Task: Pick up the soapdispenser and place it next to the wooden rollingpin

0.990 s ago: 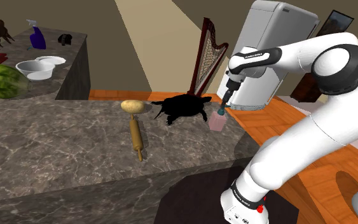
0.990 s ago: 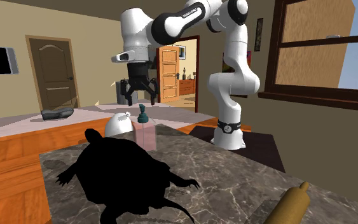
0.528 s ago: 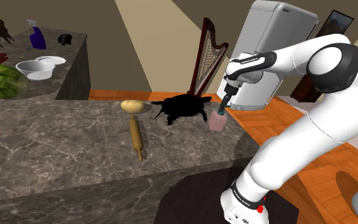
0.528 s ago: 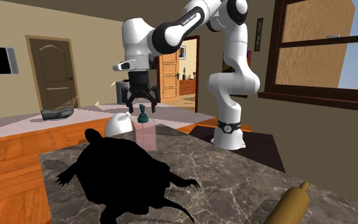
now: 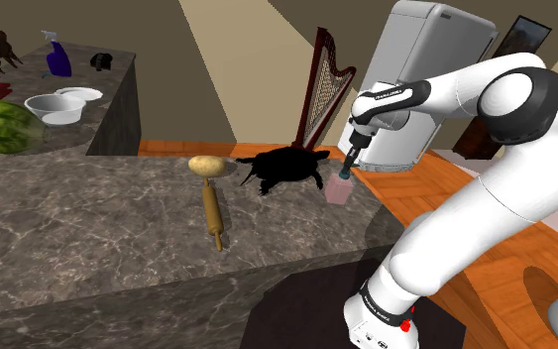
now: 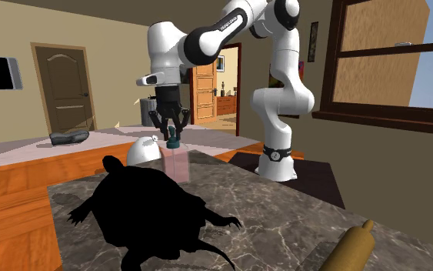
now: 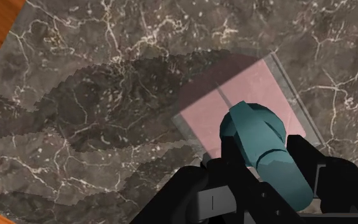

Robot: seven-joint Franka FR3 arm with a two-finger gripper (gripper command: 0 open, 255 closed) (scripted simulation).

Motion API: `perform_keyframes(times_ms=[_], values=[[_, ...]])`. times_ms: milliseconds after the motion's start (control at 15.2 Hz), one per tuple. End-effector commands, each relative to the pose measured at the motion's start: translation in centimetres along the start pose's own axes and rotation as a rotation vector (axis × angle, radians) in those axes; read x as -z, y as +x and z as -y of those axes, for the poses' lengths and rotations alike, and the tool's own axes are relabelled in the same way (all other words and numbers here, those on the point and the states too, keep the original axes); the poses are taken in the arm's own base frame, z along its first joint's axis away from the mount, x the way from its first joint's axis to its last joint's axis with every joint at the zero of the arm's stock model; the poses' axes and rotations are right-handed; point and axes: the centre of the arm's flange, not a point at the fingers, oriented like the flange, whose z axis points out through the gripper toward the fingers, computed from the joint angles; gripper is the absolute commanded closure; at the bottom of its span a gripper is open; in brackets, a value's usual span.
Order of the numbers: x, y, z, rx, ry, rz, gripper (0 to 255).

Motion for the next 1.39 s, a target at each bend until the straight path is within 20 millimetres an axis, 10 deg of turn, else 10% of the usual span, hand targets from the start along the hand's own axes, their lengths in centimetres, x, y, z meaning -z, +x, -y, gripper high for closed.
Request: perform_keyframes(times_ms=[0, 396, 1320], values=[[-0.1, -0.1, 0.0, -0.001, 0.000, 0.002, 255], [-0.1, 0.0, 0.0, -0.001, 0.000, 0.001, 255], [7.3, 0.1, 0.4, -0.001, 0.000, 0.001, 255]])
